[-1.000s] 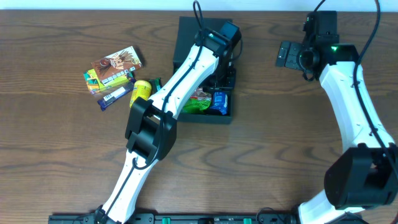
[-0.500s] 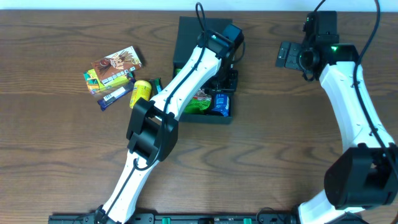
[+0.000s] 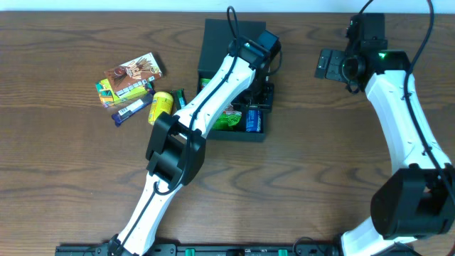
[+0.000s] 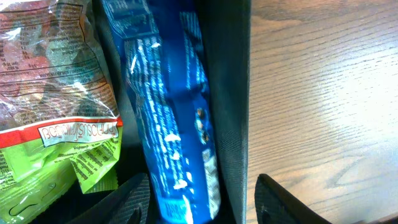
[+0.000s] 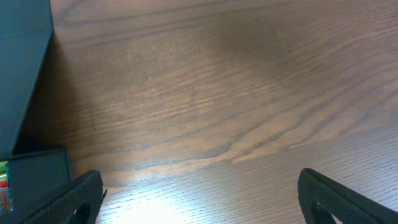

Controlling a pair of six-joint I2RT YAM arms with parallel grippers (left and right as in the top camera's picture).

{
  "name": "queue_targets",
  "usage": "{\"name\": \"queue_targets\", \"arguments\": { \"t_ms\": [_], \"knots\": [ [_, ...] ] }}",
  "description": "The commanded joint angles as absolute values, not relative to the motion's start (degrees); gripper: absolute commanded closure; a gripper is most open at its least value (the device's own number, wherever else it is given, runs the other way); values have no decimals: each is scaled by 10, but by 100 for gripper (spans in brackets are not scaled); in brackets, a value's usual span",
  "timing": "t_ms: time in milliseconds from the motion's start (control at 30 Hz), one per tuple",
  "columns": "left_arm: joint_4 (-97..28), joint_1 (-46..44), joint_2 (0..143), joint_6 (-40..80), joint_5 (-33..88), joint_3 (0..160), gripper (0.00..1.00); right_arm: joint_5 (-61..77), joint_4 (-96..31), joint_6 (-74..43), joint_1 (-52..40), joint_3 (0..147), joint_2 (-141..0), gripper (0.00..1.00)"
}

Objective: Pack container
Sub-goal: 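Lower the blue bar into the box's right side and release, then withdraw the left gripper left toward the brown Pocky box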

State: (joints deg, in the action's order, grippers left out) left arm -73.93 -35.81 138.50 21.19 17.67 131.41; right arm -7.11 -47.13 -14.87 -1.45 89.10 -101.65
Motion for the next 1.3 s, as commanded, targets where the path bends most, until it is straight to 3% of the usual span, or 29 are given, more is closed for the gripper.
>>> {"name": "queue_targets", "arguments": {
  "t_ms": [0,233,300,367,933,1100,1267],
  "knots": [
    [-741,-359,1359,214,178,1314,44,-70,-474,-158,-10,893,-1018,1],
    [-740,-356,1352,196,173,1321,59,-70,-474,-158,-10,893,-1018,1],
    [-741,-348,1342,194,161,1323,70,-70,-474,-158,-10,893,-1018,1],
    [-743,-341,1332,194,141,1323,94,-70,-474,-158,-10,893,-1018,1],
    [-743,-344,1331,120,121,1242,94,-70,-476,-158,-10,893,-1018,1],
    [-745,-316,1313,115,114,1285,94,-70,-474,-158,-10,893,-1018,1],
    [-750,-257,1252,116,11,1335,94,-70,-474,-158,-10,893,-1018,1]
  ]
}}
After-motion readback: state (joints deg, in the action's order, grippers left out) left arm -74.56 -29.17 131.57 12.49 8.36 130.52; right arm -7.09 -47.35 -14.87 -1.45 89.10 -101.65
